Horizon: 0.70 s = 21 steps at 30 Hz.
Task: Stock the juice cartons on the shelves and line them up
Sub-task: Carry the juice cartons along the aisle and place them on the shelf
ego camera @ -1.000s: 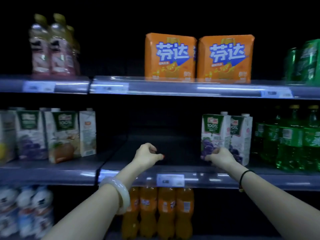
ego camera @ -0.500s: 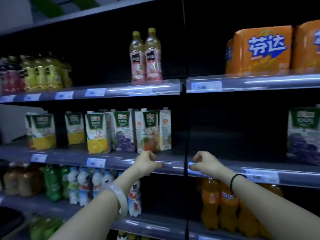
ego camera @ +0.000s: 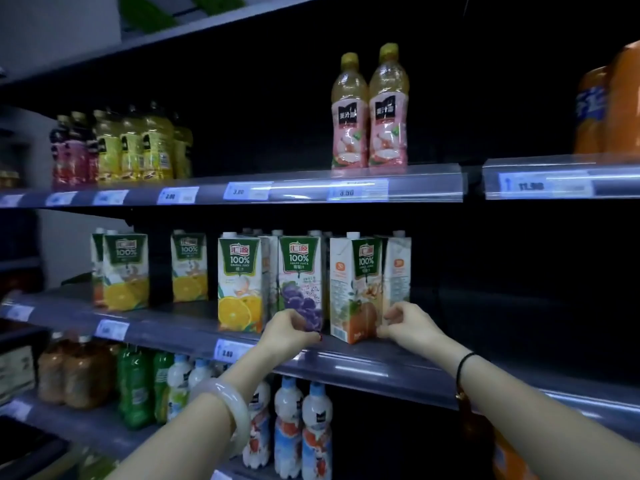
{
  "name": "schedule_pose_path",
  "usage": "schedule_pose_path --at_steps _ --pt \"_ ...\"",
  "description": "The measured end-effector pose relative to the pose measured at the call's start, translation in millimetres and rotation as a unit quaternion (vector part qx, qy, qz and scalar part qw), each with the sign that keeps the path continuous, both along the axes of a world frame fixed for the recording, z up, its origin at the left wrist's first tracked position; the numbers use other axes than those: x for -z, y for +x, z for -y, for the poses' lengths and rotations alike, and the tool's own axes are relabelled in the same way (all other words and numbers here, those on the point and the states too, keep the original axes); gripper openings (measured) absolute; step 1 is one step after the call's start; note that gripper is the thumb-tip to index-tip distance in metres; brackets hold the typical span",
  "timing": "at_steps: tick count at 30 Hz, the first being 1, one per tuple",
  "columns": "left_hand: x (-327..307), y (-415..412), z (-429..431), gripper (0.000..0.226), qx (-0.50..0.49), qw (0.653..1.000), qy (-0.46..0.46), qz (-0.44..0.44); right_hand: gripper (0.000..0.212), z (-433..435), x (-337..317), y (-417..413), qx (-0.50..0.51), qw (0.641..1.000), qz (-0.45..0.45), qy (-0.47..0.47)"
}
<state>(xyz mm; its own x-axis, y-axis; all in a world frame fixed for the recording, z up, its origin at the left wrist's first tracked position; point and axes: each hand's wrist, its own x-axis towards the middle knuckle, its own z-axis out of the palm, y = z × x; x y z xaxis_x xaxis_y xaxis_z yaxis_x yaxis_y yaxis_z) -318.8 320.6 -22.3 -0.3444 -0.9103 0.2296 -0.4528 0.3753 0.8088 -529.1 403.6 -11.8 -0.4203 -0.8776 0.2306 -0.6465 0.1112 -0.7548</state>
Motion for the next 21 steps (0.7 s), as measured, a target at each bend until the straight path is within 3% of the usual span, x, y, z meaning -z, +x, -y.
schedule_pose_path --at_steps 4,10,12,16,21 --pt "-8 -14 28 0.025 0.028 0.998 -0.011 -0.049 0.022 27 0 -9 0.036 0.998 0.018 -0.038" --pt "-6 -45 51 0.050 0.103 0.992 0.002 -0.078 0.033 47 -2 -30 0.125 0.988 0.045 -0.074" --pt "-7 -59 55 0.055 0.128 0.987 0.005 -0.101 0.041 52 -4 -37 0.153 0.983 0.056 -0.082" --pt "-14 -82 61 0.045 0.137 0.982 -0.010 -0.127 0.069 60 -4 -48 0.185 0.980 0.041 -0.063" --pt "-13 -90 71 0.051 0.119 0.985 -0.027 -0.120 0.045 73 -5 -53 0.165 0.983 0.048 -0.068"
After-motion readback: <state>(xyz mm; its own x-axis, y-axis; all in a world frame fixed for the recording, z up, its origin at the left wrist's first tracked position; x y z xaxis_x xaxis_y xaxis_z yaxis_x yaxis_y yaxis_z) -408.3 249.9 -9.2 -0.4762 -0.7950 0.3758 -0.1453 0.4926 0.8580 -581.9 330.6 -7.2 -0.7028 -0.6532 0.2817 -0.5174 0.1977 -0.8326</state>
